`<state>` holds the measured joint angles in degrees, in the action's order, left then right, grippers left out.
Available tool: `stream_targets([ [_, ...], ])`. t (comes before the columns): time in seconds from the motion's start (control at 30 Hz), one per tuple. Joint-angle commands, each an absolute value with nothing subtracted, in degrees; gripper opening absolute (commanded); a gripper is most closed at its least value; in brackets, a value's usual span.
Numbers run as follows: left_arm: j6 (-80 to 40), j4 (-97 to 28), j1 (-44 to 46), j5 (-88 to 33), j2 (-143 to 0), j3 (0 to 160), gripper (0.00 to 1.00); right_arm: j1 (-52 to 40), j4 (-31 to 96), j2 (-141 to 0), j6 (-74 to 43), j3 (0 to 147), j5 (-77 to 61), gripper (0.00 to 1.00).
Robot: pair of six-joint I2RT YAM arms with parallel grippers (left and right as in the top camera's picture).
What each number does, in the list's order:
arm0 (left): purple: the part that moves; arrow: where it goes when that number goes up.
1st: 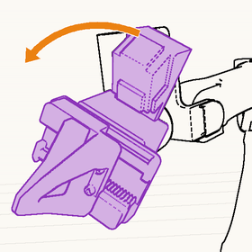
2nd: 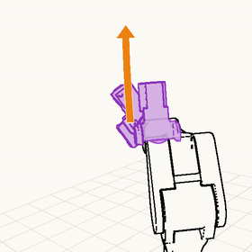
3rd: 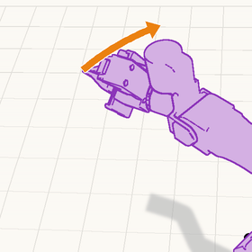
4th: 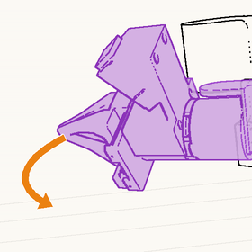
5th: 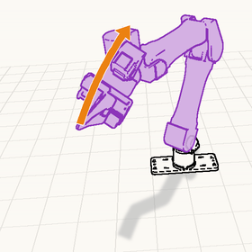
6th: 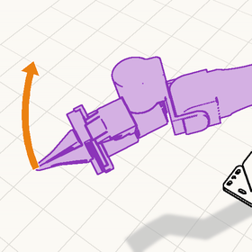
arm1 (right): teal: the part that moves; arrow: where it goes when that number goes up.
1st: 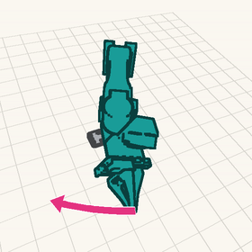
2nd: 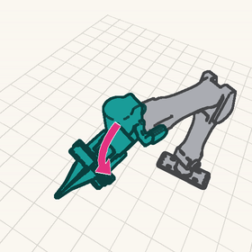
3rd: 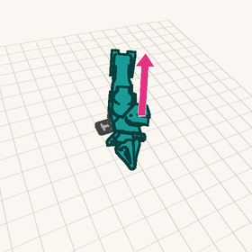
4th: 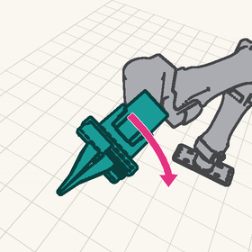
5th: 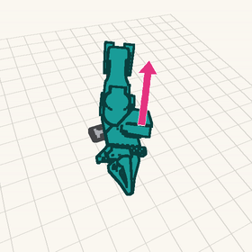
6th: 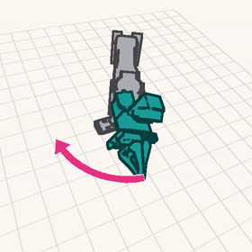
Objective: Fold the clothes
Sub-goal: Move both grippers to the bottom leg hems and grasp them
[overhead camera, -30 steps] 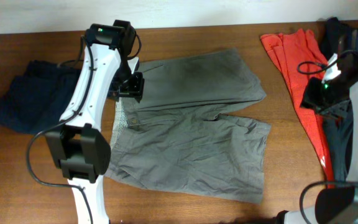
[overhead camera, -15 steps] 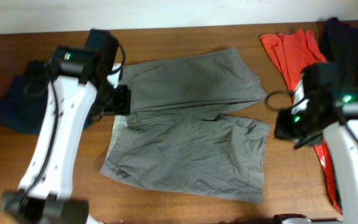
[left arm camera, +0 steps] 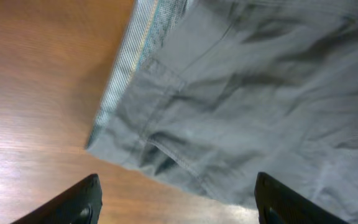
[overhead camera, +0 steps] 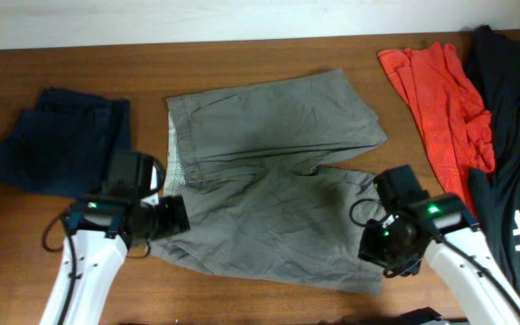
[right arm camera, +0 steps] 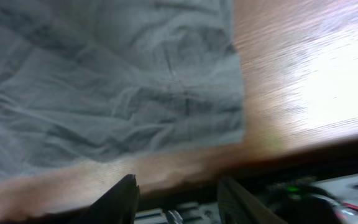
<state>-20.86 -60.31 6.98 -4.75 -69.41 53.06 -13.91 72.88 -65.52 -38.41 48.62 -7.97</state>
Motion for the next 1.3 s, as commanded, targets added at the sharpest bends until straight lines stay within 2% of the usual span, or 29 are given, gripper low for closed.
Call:
stream_targets([
  [0.0,-22.5,-56.3,5.5,-10.5,-69.7,46.3,0.79,-14.7,69.4,-64.9,-44.5,43.6,-11.4,0.46],
  [0.33,-24.6,-53.2,3.9,-13.4,-70.4,40.2,0.79,-14.7,65.7,-65.0,-44.6,39.9,-11.8,0.46],
  [0.53,-34.6,-53.0,3.9,-7.5,-70.4,37.4,0.79,-14.7,65.5,-65.0,-44.4,39.9,-11.8,0.46],
  [0.77,-36.9,-46.6,3.6,-7.7,-70.4,33.6,0.79,-14.7,65.6,-65.0,-43.8,39.9,-11.8,0.46],
  [0.93,-36.9,-43.9,3.1,-7.7,-70.8,33.6,0.64,-14.7,66.7,-65.0,-43.8,39.9,-11.8,0.46],
  [1.0,-36.9,-43.9,3.2,-7.7,-71.2,33.5,0.62,-14.7,67.0,-65.0,-43.8,39.9,-11.8,0.47],
  [1.07,-36.9,-43.9,3.2,-7.7,-71.7,33.5,0.55,-14.7,67.2,-64.9,-43.8,39.9,-11.8,0.46],
  [1.17,-36.8,-44.1,3.2,-7.7,-71.9,33.5,0.17,-14.7,67.8,-64.9,-43.3,39.9,-11.8,0.46],
  [1.2,-36.8,-44.2,3.2,-7.9,-71.9,33.6,0.01,-14.7,68.8,-64.9,-43.0,39.9,-11.5,0.46],
  [1.27,-36.8,-44.6,3.2,-9.2,-71.8,33.7,0.0,-14.7,70.3,-65.0,-42.5,39.9,-10.2,0.46],
])
